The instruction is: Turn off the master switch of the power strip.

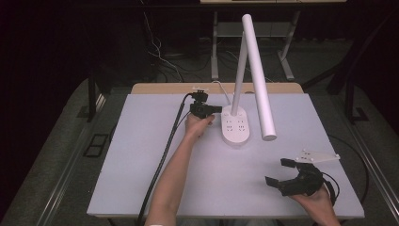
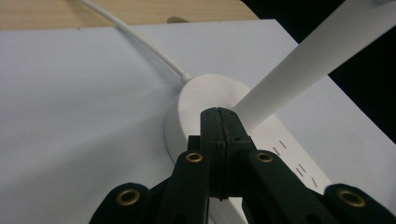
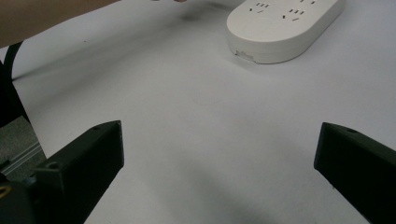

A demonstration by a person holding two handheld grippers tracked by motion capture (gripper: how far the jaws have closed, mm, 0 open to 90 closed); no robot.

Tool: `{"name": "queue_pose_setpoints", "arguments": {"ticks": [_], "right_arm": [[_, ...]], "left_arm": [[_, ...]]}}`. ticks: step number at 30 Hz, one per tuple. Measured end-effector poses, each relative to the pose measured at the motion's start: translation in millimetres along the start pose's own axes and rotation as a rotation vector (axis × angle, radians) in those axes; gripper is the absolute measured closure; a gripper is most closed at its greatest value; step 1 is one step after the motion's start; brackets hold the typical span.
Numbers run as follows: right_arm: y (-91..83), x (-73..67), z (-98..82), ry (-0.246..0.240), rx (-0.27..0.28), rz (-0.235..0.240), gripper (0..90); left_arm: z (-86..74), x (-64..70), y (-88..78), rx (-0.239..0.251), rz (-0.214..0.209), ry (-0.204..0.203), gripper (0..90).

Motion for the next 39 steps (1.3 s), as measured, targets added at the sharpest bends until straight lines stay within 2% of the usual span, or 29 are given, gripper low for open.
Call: {"name": "queue_pose_setpoints", "arguments": {"ticks": [5,8,9,10,12,13,14,15,16,17,21,23,27,30,32,33,39], "right_arm": [[0.2,0.8,0.4,0.002,0.001,-0.001,0.8],[-0.1,1.1,0.7,0.001,0.003,-0.001,0.8],[-0.1,1.2,0.8,0.002,0.005,-0.001,0.8],[-0.2,1.9,0.9,-0.001,0.007,-0.002,0.8],[-0.3,2.0,0.9,0.0,0.007,-0.002,0.8],[-0.5,2.1,1.0,0.002,0.008,-0.003,0.8],[-0.5,2.1,1.0,0.002,0.008,-0.003,0.8],[-0.5,2.1,1.0,0.002,0.009,-0.003,0.8],[-0.7,2.0,1.2,0.002,0.01,-0.004,0.8],[-0.7,2.0,1.2,0.002,0.01,-0.004,0.8],[-0.3,1.2,1.0,0.004,0.007,-0.004,0.8],[0.0,1.4,1.1,0.002,0.006,-0.005,0.8],[-0.6,2.2,2.0,0.001,0.015,-0.007,0.8],[-0.8,1.8,1.8,0.006,0.013,-0.006,0.8],[-1.0,1.6,1.9,0.006,0.013,-0.007,0.8],[-0.8,1.8,2.3,0.003,0.015,-0.009,0.8],[-0.1,0.3,2.2,0.011,0.012,-0.008,0.8]], "left_arm": [[3.4,0.1,-14.7,0.019,0.002,0.038,83.5],[3.5,1.0,-23.5,0.028,-0.004,0.041,81.2],[3.2,1.9,-26.1,0.029,-0.006,0.04,79.5],[3.1,2.5,-28.9,0.029,-0.009,0.052,73.7],[2.9,4.4,-34.9,0.027,-0.024,0.073,71.1],[2.9,5.1,-38.1,0.028,-0.026,0.082,64.0],[3.0,6.0,-41.1,0.03,-0.027,0.08,64.0],[2.9,6.4,-43.7,0.032,-0.025,0.083,59.3],[2.5,6.8,-46.3,0.033,-0.021,0.092,45.1],[1.5,7.8,-49.3,0.03,-0.021,0.101,45.1],[-1.0,12.8,-61.5,0.029,-0.034,0.129,28.0],[-2.6,15.6,-68.4,0.03,-0.037,0.15,23.1],[-7.2,20.5,-83.1,0.023,-0.036,0.164,12.3],[-11.3,23.4,-94.3,0.028,-0.04,0.16,9.0],[-16.3,25.5,-100.3,0.015,-0.051,0.15,1.6],[-19.1,25.6,-103.0,0.004,-0.055,0.16,0.0],[-31.4,30.2,-124.0,0.004,-0.058,0.169,0.0]]}}
Point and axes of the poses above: each handheld gripper's, and its own axes: y roughly forward along the jaws, z roughly out of its top, x roughly to its right, the point moved 10 cm from there along y, roughly forward along the jaws
